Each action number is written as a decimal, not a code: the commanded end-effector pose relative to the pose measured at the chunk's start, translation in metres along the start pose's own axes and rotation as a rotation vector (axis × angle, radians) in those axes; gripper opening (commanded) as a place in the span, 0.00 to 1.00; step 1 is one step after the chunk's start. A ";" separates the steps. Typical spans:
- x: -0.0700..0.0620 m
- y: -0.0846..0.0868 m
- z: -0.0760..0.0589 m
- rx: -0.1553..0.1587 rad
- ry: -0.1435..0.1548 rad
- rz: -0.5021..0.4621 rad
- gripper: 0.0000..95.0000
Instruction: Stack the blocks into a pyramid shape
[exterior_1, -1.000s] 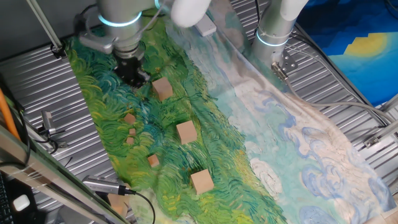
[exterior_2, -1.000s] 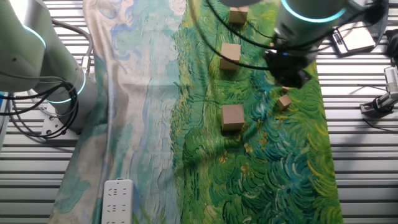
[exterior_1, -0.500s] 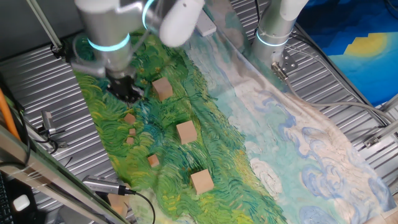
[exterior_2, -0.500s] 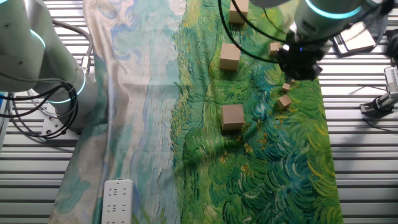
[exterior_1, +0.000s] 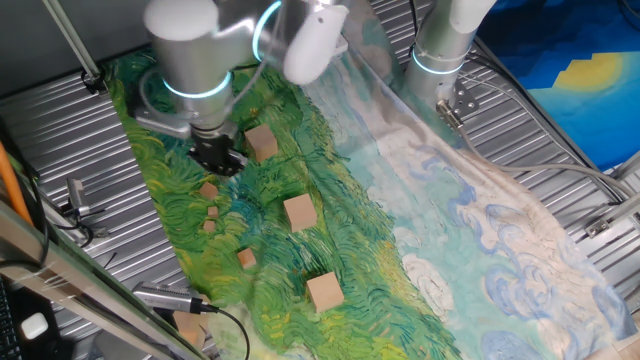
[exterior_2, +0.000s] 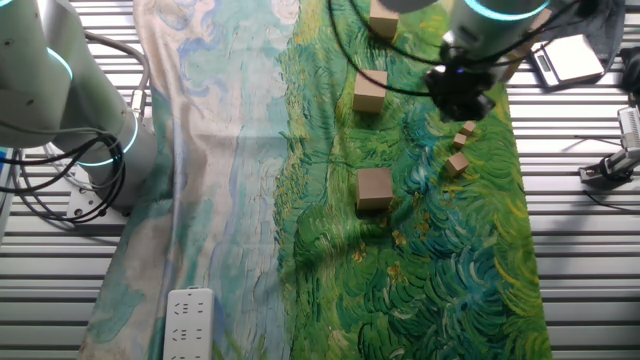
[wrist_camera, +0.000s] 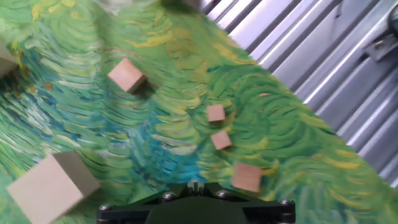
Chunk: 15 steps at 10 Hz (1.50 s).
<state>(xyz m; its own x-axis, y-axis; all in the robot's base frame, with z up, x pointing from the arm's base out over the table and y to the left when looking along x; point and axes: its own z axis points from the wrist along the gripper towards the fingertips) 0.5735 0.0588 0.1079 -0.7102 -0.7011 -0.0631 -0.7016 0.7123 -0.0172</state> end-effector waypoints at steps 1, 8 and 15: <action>-0.001 0.015 0.004 -0.013 0.018 0.035 0.00; 0.009 0.043 0.023 -0.032 0.010 0.043 0.00; 0.013 0.044 0.024 -0.018 0.036 -0.052 0.00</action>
<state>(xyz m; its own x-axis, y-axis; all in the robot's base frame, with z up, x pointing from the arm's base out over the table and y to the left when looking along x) 0.5346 0.0831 0.0820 -0.6780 -0.7345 -0.0284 -0.7348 0.6783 -0.0009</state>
